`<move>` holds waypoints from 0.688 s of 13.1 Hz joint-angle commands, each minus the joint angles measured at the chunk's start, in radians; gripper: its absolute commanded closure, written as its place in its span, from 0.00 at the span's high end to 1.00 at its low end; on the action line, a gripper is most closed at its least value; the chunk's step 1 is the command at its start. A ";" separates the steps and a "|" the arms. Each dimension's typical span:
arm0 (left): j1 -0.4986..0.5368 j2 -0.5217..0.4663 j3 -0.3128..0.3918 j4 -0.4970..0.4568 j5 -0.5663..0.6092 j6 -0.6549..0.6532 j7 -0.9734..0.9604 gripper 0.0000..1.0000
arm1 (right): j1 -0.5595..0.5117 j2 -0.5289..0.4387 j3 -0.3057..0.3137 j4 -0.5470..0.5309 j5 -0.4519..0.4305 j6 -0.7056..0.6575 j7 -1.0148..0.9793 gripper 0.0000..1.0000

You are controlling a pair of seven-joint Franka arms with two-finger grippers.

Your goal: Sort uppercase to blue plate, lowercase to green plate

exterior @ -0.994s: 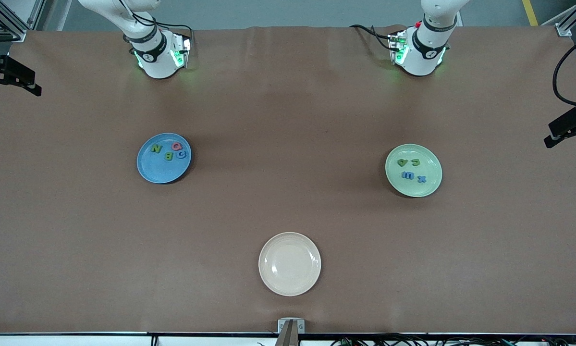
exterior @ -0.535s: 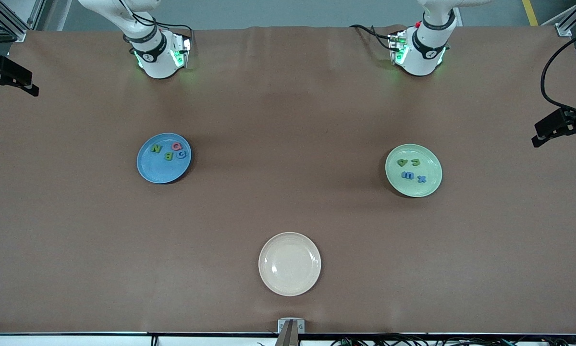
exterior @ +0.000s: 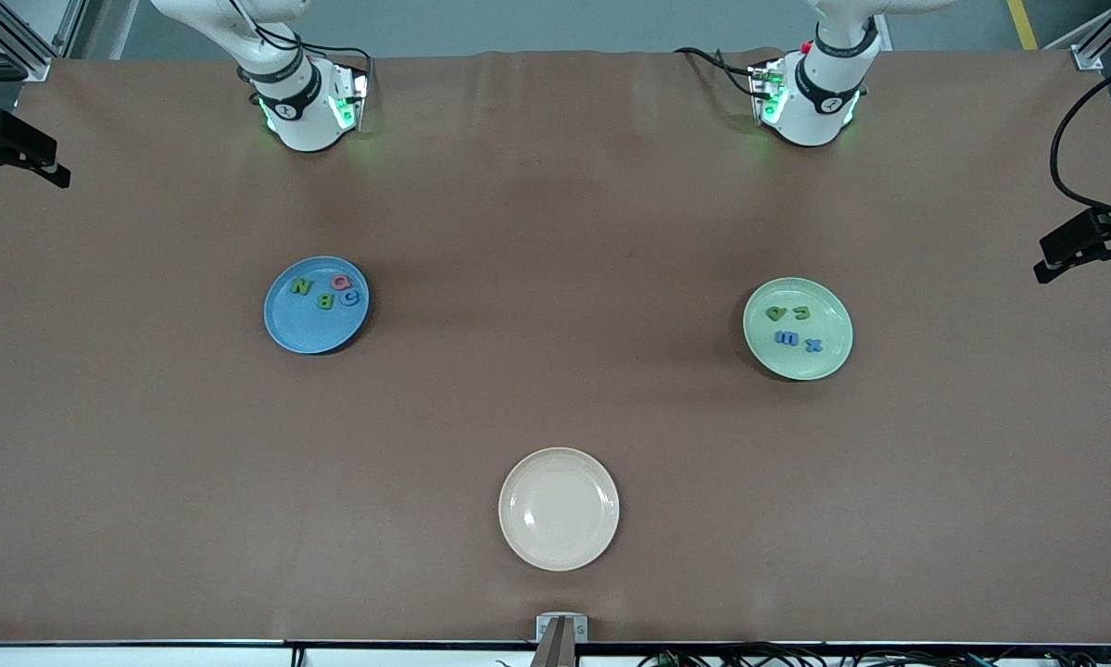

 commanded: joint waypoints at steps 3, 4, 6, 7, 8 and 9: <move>-0.034 -0.052 0.019 -0.059 -0.013 -0.013 -0.002 1.00 | -0.004 0.049 -0.001 0.063 0.014 -0.010 0.006 1.00; -0.034 -0.068 0.019 -0.075 -0.012 -0.013 -0.002 1.00 | -0.004 0.052 -0.001 0.066 0.014 -0.019 0.004 1.00; -0.024 -0.078 0.016 -0.094 -0.010 -0.010 -0.001 1.00 | -0.005 0.051 -0.001 0.063 0.016 -0.030 0.006 1.00; -0.022 -0.078 0.015 -0.093 -0.010 -0.010 -0.001 1.00 | -0.007 0.051 -0.001 0.060 0.028 -0.037 0.009 1.00; -0.022 -0.078 0.015 -0.088 -0.010 -0.010 -0.001 1.00 | -0.008 0.051 -0.001 0.059 0.034 -0.037 0.004 1.00; -0.022 -0.077 0.015 -0.086 -0.013 -0.005 -0.001 1.00 | -0.008 0.049 -0.001 0.059 0.034 -0.036 0.001 1.00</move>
